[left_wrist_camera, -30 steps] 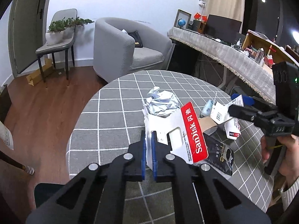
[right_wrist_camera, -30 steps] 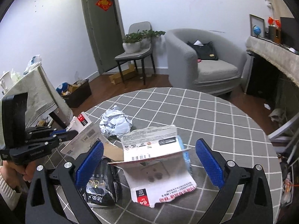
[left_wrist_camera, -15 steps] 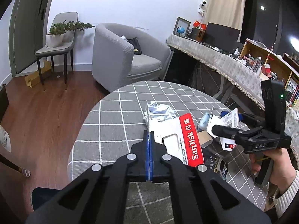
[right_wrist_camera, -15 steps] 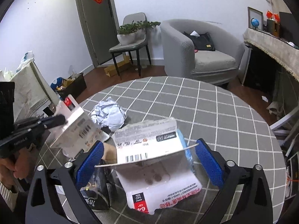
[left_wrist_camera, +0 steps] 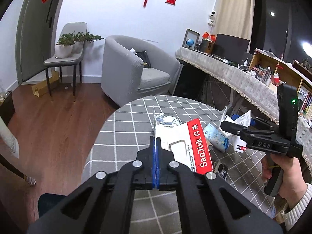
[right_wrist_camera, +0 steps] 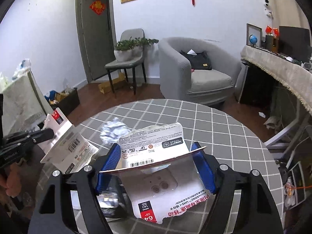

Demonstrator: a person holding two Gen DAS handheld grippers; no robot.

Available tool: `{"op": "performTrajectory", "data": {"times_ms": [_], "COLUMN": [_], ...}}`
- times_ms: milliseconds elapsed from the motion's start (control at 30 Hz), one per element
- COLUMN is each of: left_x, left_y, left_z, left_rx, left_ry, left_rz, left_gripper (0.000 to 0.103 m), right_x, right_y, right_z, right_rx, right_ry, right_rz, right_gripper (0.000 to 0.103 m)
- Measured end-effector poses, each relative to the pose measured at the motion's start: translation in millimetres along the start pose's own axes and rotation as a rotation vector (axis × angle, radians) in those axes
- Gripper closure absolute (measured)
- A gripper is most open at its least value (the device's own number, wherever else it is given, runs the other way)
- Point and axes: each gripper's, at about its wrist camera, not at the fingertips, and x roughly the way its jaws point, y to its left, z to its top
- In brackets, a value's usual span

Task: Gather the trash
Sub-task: 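Carry SanDisk card and white box over the bin and open both grippers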

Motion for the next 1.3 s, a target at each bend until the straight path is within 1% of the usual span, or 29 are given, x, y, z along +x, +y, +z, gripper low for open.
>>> {"op": "performTrajectory", "data": {"times_ms": [200, 333, 533, 667, 733, 1067, 1200, 1300], "left_x": [-23.4, -38.5, -63.1, -74.4, -80.3, -106.4, -111.2, -112.0], "left_y": [2.6, 4.9, 15.3, 25.8, 33.7, 81.8, 102.8, 119.6], "left_z": [-10.7, -17.4, -24.5, -30.7, -35.2, -50.6, -57.6, -67.8], "left_rx": [0.007, 0.007, -0.002, -0.002, -0.005, -0.036, -0.053, -0.063], "left_ry": [-0.006, -0.008, -0.025, -0.024, -0.021, -0.014, 0.003, 0.034], "left_rz": [0.032, 0.051, 0.071, 0.096, 0.114, 0.195, 0.221, 0.249], "left_gripper": [0.102, 0.102, 0.102, 0.102, 0.102, 0.102, 0.102, 0.102], "right_x": [-9.2, -18.0, -28.8, -27.0, -20.9, -9.4, -2.6, 2.2], "right_y": [20.9, 42.1, 76.5, 93.5, 102.4, 159.0, 190.6, 210.5], "right_z": [-3.9, -4.0, -3.4, -11.1, -13.9, -10.6, -8.1, -7.1], "right_rx": [-0.004, -0.016, -0.031, -0.04, -0.04, -0.087, -0.115, -0.135], "right_ry": [0.001, -0.006, -0.029, -0.031, -0.015, -0.016, -0.013, -0.007], "right_rz": [0.058, 0.094, 0.141, 0.169, 0.181, 0.259, 0.3, 0.324], "right_gripper": [0.027, 0.027, 0.027, 0.027, 0.027, 0.027, 0.027, 0.027]}}
